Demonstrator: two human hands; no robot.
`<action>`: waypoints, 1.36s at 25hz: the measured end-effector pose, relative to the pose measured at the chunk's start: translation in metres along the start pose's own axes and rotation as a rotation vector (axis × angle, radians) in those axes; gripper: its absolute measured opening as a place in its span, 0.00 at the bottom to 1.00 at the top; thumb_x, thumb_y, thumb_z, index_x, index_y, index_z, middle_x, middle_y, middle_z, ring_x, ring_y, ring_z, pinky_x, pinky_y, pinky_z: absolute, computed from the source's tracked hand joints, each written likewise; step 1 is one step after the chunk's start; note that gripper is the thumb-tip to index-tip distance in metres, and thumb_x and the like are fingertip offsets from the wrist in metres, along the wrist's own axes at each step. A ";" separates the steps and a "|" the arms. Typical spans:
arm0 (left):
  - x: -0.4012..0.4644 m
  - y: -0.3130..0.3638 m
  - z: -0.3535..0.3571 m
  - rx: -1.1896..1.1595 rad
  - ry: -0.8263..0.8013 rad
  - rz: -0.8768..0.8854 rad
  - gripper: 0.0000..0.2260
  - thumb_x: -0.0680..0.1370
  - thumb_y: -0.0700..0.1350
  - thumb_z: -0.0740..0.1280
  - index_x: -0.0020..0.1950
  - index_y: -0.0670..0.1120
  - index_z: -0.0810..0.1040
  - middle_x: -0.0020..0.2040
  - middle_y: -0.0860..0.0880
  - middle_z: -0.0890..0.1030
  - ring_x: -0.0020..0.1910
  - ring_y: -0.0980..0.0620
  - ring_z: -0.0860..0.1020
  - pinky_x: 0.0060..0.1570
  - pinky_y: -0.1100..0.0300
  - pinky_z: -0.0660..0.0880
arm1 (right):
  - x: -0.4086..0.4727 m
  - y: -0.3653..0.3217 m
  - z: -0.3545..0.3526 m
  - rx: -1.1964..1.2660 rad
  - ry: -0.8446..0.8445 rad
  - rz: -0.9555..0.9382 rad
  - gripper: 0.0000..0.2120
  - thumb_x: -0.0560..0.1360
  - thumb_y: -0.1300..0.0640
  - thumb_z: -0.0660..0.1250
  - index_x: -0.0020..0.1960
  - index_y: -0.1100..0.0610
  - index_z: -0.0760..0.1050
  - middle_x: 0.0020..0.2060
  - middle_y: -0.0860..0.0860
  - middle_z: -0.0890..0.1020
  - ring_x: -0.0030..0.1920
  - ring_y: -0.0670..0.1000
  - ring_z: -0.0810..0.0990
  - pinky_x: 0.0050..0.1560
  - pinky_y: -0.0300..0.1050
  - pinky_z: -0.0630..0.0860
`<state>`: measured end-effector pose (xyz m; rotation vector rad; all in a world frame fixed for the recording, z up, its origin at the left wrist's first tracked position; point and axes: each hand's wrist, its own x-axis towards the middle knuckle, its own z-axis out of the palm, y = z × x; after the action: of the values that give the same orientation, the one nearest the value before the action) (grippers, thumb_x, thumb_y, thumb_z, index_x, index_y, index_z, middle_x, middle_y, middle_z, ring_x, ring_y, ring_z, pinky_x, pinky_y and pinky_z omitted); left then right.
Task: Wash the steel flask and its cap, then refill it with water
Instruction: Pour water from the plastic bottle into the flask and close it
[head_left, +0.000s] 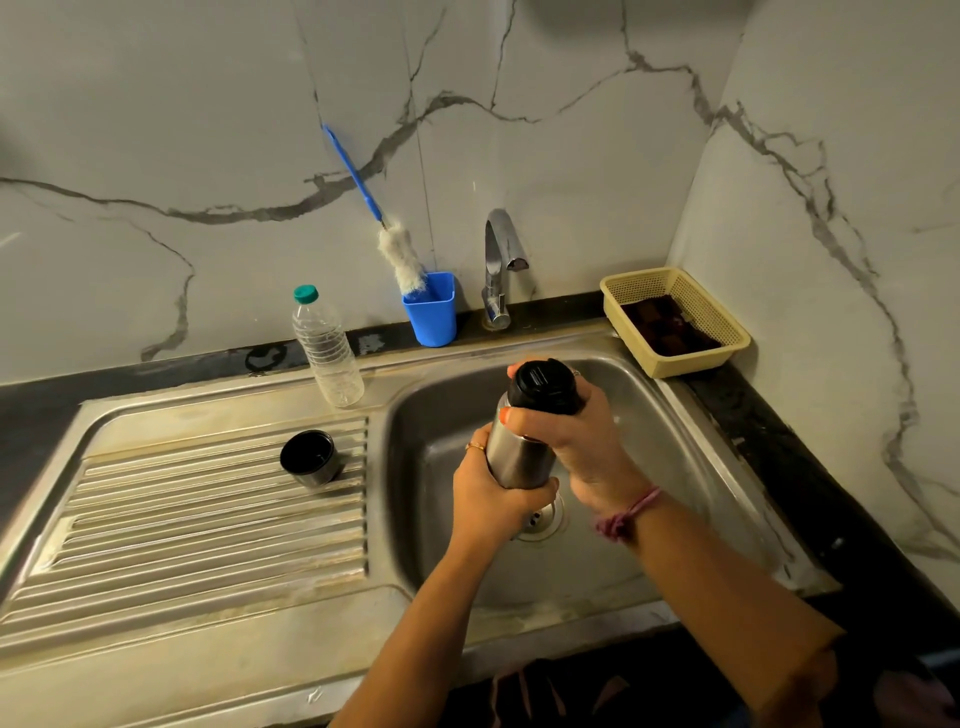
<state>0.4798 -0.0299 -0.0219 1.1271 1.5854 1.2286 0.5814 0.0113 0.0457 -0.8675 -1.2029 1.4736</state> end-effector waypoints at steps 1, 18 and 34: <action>0.000 -0.002 0.002 -0.002 0.028 -0.004 0.31 0.56 0.48 0.78 0.57 0.51 0.74 0.48 0.50 0.82 0.45 0.53 0.82 0.39 0.61 0.80 | -0.001 0.004 0.006 0.003 0.090 -0.002 0.21 0.54 0.59 0.76 0.47 0.55 0.79 0.38 0.51 0.82 0.40 0.49 0.81 0.41 0.42 0.79; -0.016 0.007 -0.062 -0.067 0.044 0.048 0.27 0.61 0.38 0.83 0.56 0.48 0.76 0.48 0.50 0.83 0.45 0.55 0.82 0.41 0.66 0.78 | 0.008 -0.016 0.045 -0.172 -0.218 -0.023 0.27 0.72 0.42 0.63 0.66 0.55 0.70 0.54 0.48 0.81 0.55 0.43 0.80 0.52 0.35 0.76; -0.038 -0.004 -0.231 -0.155 0.204 -0.035 0.25 0.58 0.42 0.81 0.53 0.46 0.81 0.45 0.49 0.86 0.44 0.52 0.84 0.41 0.60 0.79 | 0.048 0.129 0.165 -0.543 -0.151 0.259 0.29 0.71 0.60 0.73 0.69 0.55 0.66 0.63 0.53 0.74 0.61 0.53 0.75 0.63 0.47 0.73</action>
<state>0.2704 -0.1245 0.0211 0.8956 1.6196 1.4543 0.3827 0.0173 -0.0358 -1.3335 -1.6956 1.4532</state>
